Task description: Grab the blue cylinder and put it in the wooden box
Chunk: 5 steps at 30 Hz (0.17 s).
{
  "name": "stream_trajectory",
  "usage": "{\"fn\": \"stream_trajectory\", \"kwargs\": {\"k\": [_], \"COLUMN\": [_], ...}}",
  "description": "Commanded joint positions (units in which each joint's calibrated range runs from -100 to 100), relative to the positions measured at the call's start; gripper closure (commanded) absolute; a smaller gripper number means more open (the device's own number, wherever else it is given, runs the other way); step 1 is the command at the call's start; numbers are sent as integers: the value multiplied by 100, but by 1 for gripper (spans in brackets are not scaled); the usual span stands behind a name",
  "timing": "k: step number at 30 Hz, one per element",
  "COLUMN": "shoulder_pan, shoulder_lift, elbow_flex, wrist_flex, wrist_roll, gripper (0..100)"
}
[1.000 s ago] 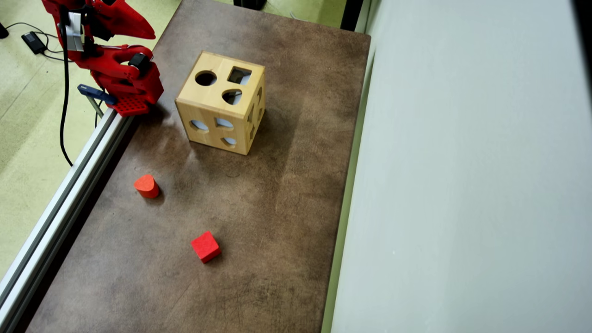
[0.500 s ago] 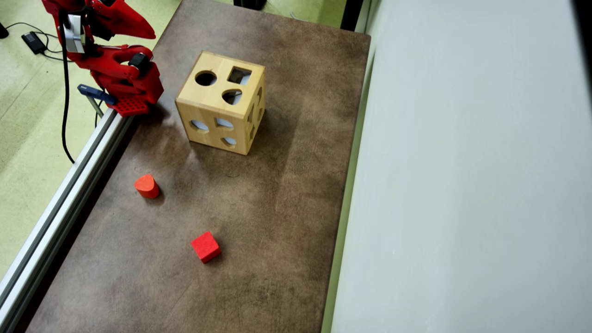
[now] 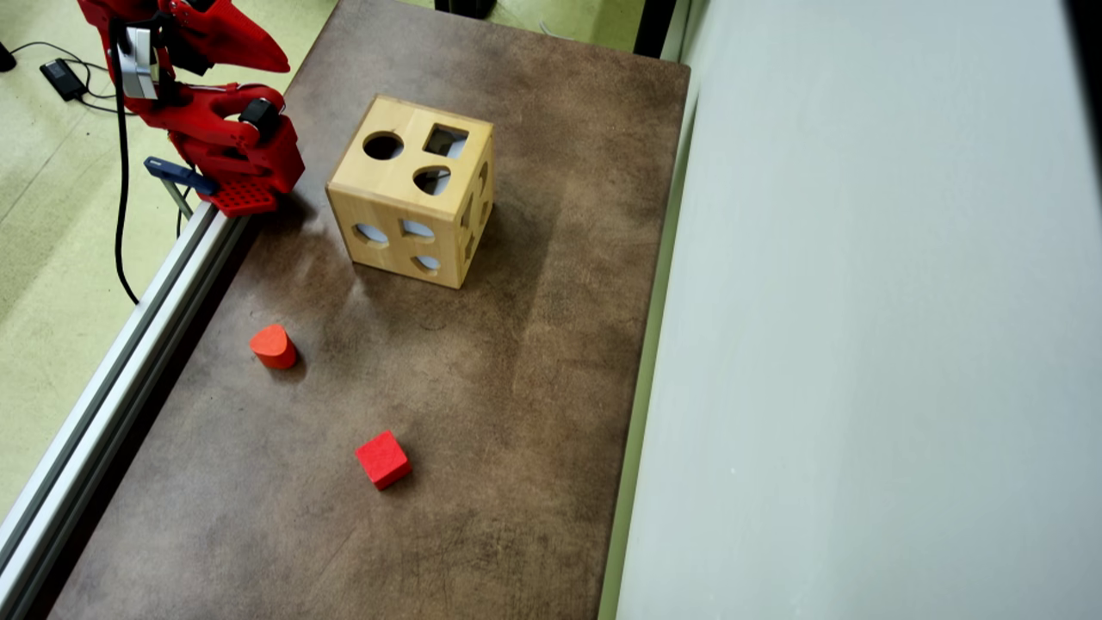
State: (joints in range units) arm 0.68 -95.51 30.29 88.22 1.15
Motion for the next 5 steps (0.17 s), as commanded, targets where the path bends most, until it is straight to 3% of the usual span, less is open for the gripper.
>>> {"fn": "stream_trajectory", "kwargs": {"k": [1,5], "shoulder_pan": [21,21], "shoulder_lift": [26,26], "elbow_flex": [-33,-33], "wrist_flex": [-116,-116], "wrist_roll": [-5,-10], "gripper": [97,97]}}
